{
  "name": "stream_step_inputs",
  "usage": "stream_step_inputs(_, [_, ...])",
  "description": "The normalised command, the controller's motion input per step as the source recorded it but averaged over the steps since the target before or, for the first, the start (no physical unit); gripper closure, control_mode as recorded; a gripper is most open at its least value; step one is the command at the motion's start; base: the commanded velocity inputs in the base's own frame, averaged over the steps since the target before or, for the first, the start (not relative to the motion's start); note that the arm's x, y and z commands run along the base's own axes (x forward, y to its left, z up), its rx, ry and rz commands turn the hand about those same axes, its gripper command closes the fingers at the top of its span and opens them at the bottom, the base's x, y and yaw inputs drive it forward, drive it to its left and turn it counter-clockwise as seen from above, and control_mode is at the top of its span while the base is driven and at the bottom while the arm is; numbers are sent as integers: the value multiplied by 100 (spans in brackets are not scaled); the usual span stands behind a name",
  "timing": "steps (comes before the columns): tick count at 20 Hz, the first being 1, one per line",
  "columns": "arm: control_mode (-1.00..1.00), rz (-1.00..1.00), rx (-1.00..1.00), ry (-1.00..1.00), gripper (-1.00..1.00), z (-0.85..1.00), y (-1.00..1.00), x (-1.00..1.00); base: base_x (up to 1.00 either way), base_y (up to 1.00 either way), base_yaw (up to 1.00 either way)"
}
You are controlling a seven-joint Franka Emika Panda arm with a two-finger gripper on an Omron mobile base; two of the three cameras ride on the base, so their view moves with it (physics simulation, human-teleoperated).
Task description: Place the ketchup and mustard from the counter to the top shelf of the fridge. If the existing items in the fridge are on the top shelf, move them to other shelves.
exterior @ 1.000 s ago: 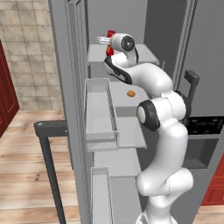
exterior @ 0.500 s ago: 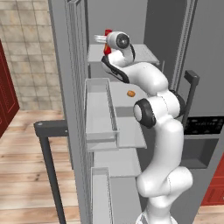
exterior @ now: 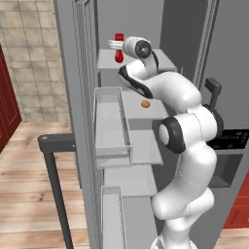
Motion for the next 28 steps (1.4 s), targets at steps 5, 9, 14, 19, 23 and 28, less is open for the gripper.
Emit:
stream_step_inputs(5, [-100,0,0,-13,-100,0,-37,-100,0,0,0])
stream_step_inputs(9, [-100,0,3,-16,-100,17,-46,-100,0,0,0])
stream_step_inputs(14, [-100,-1,1,-2,-100,51,-44,-100,0,0,0])
stream_step_inputs(19, [-100,0,0,6,-100,49,-46,-100,0,0,0])
stream_step_inputs(23, [-100,0,0,15,-100,30,-42,-100,0,0,0])
stream_step_inputs(28, [-100,0,-3,16,-100,1,-47,-100,0,0,0])
